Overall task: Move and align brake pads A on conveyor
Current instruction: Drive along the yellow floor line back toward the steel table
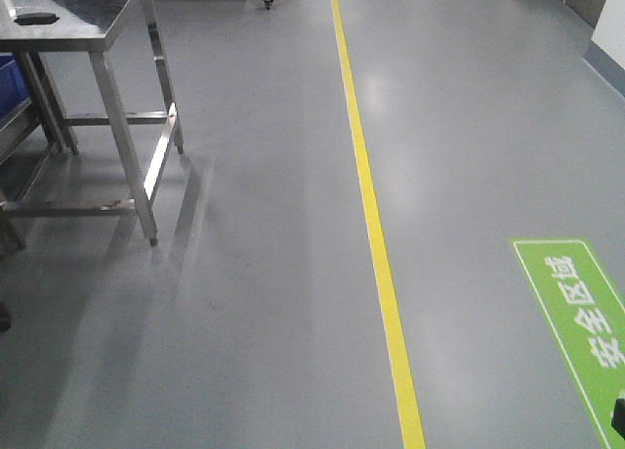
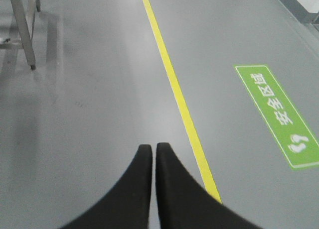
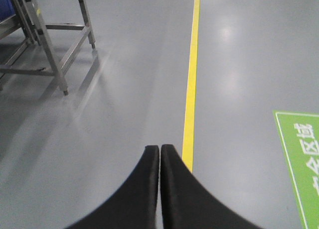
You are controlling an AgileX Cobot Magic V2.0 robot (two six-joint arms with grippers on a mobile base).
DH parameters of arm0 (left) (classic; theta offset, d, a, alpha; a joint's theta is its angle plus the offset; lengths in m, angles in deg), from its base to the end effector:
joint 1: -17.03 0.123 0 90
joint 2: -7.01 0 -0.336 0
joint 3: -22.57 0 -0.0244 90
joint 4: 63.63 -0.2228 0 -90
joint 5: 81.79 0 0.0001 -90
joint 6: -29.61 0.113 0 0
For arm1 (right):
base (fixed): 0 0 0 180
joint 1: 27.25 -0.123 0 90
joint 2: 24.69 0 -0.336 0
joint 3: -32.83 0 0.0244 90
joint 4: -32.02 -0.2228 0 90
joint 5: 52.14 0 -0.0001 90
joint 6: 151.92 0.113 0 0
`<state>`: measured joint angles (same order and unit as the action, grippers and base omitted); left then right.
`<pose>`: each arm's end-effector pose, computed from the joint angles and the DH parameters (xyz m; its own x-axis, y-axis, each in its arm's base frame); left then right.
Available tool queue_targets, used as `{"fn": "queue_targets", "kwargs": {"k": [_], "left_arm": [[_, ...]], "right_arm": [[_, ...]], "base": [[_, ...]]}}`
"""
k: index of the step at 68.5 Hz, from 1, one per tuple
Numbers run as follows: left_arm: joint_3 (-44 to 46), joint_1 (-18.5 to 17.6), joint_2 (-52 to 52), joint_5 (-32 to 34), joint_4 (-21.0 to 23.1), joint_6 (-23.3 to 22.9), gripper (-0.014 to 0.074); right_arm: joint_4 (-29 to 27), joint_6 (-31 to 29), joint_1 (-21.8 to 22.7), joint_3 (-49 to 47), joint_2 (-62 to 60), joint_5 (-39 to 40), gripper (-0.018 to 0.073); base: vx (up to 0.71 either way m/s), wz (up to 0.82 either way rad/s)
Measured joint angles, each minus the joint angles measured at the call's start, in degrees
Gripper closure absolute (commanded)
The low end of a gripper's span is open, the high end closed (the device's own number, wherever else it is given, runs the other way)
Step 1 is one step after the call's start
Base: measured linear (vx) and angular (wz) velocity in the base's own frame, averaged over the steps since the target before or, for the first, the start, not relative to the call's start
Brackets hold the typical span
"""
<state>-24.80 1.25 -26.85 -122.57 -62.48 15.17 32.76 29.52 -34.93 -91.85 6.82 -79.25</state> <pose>0.0316 -0.0105 0.3083 -0.5665 -0.1143 -0.8161 0.1379 0.9632 -0.2306 0.0376 0.0044 0.2894 -0.4038 -0.0407 -0.9139 -0.1228 0.9924 0.0101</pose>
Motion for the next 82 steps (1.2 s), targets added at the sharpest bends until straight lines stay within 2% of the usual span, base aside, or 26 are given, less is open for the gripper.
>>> {"fn": "queue_targets", "kwargs": {"k": [82], "left_arm": [[0.0,0.0,0.0,0.0,0.0,0.0,0.0603]], "right_arm": [[0.0,0.0,0.0,0.0,0.0,0.0,0.0569]], "base": [[0.66,-0.03]]}}
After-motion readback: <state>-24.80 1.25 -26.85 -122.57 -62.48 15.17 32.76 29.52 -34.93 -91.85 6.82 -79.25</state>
